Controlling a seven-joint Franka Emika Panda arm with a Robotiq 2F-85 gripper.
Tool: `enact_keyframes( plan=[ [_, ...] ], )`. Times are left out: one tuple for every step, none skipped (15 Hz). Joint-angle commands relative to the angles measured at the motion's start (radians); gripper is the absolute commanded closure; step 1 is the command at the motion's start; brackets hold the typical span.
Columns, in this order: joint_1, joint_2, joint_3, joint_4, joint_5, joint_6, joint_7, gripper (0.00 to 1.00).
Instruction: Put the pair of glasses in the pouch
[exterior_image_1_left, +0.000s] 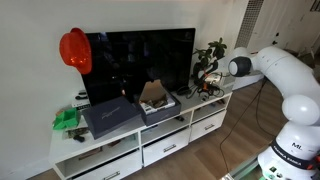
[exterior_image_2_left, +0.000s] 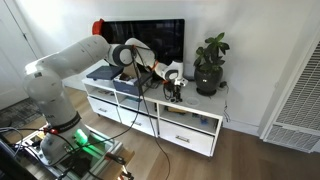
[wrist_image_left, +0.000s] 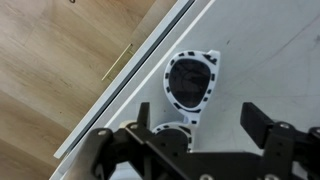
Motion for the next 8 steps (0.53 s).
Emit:
enact_keyframes(
  plan=[
    [-0.004, 0.062, -0.004, 0.11, 0.011, -0.052, 0.054, 0.05],
    [-0.005, 0.072, -0.006, 0.125, 0.01, -0.058, 0.063, 0.06],
    [-0.007, 0.08, -0.005, 0.14, 0.011, -0.066, 0.072, 0.07],
    [-0.008, 0.088, -0.005, 0.153, 0.011, -0.072, 0.08, 0.2],
    [-0.01, 0.095, -0.005, 0.167, 0.01, -0.079, 0.087, 0.28],
    [-0.011, 0.102, -0.005, 0.18, 0.009, -0.085, 0.091, 0.31],
    [-0.012, 0.108, -0.004, 0.191, 0.01, -0.095, 0.097, 0.38],
    [-0.014, 0.114, -0.004, 0.204, 0.009, -0.102, 0.102, 0.47]
  ],
)
